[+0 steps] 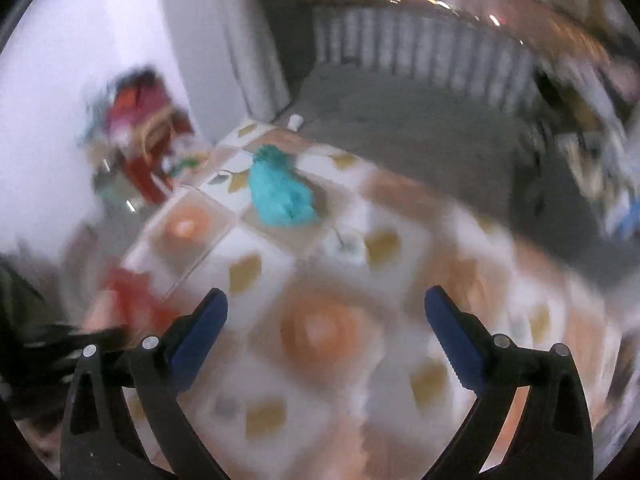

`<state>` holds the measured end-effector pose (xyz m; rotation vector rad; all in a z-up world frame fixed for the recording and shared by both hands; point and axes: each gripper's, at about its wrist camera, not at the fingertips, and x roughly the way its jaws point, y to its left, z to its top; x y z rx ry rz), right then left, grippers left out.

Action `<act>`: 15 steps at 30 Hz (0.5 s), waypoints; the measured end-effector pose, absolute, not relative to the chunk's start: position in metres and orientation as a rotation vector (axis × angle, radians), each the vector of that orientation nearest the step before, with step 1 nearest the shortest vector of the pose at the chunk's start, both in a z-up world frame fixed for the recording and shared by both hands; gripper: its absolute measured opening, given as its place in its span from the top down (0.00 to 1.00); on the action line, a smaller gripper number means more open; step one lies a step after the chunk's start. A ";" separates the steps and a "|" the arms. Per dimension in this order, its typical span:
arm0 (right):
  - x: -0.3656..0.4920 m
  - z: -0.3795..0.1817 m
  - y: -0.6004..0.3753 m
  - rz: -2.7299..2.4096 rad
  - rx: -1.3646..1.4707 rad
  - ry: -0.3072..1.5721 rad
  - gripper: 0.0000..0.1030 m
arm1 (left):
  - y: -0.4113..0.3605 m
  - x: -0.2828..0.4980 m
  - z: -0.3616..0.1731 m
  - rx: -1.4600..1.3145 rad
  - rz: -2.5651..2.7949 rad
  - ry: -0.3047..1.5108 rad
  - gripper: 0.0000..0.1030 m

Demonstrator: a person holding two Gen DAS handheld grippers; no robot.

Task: Collect trash
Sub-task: 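Grasp red candy wrapper with left gripper while right grasps teal plastic bag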

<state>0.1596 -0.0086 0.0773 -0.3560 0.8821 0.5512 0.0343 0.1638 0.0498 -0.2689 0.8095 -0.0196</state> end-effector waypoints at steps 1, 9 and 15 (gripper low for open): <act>0.164 0.071 0.007 0.557 -0.396 0.874 0.08 | 0.173 0.031 0.054 -0.274 -0.003 0.782 0.99; 0.229 0.011 0.080 0.475 -0.481 0.917 0.33 | 0.204 0.018 0.055 -0.446 -0.099 0.779 0.99; 0.190 0.027 0.044 0.469 -0.389 0.886 0.52 | 0.208 0.020 0.053 -0.441 -0.071 0.756 0.99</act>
